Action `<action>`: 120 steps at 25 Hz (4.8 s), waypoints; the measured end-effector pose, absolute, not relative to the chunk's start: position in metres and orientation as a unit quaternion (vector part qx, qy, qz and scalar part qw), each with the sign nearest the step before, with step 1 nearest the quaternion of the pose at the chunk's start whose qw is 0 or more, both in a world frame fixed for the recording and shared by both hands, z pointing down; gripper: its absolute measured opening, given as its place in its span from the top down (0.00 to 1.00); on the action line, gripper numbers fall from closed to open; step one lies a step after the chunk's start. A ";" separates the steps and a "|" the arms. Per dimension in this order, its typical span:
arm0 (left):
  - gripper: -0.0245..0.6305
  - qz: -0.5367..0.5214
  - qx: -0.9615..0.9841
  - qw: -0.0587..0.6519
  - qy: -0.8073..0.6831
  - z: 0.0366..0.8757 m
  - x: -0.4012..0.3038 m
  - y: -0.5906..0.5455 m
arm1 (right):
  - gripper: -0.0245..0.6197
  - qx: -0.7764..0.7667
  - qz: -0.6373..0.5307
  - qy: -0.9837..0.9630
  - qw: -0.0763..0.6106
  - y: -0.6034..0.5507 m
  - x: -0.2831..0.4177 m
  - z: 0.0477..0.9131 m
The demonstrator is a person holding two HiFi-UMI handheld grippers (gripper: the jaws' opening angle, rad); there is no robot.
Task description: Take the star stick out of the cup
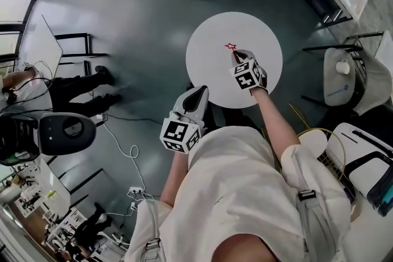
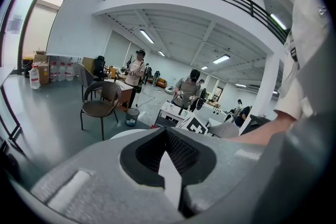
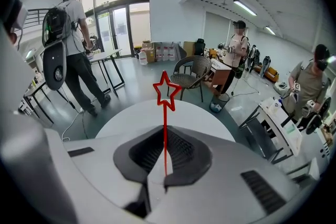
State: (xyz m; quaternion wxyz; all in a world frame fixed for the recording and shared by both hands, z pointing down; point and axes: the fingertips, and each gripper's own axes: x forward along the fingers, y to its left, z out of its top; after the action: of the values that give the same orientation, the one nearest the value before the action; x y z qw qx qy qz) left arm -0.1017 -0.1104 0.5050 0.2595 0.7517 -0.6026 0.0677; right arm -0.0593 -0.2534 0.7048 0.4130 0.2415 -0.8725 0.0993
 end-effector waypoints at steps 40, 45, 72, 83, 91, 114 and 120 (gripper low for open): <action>0.95 0.067 0.814 0.220 -0.533 0.482 -0.089 -0.103 | 0.93 0.381 0.196 -0.884 0.185 -0.242 0.015 0.542; 0.95 0.058 0.830 0.217 -0.511 0.482 -0.090 -0.082 | 0.93 0.408 0.182 -0.879 0.169 -0.217 0.020 0.524; 0.95 0.062 0.858 0.251 -0.445 0.518 -0.158 0.095 | 0.93 0.444 0.250 -0.848 0.143 0.039 -0.027 0.526; 0.95 0.038 0.869 0.206 -0.447 0.485 -0.143 0.070 | 0.93 0.465 0.233 -0.849 0.094 0.050 0.021 0.480; 0.95 0.041 0.871 0.199 -0.447 0.482 -0.124 0.084 | 0.93 0.458 0.221 -0.860 0.031 0.074 0.046 0.443; 0.95 0.048 0.869 0.197 -0.451 0.484 -0.122 0.105 | 0.93 0.447 0.213 -0.868 0.037 0.102 0.047 0.446; 0.95 0.050 0.870 0.197 -0.448 0.486 -0.120 0.105 | 0.93 0.445 0.212 -0.869 0.037 0.103 0.046 0.447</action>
State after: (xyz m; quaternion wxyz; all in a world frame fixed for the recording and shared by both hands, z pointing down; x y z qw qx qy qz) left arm -0.1203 0.1046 0.4855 0.1972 0.8704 -0.4484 0.0497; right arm 0.0463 0.1026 0.4468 0.0368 0.4455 -0.8691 0.2120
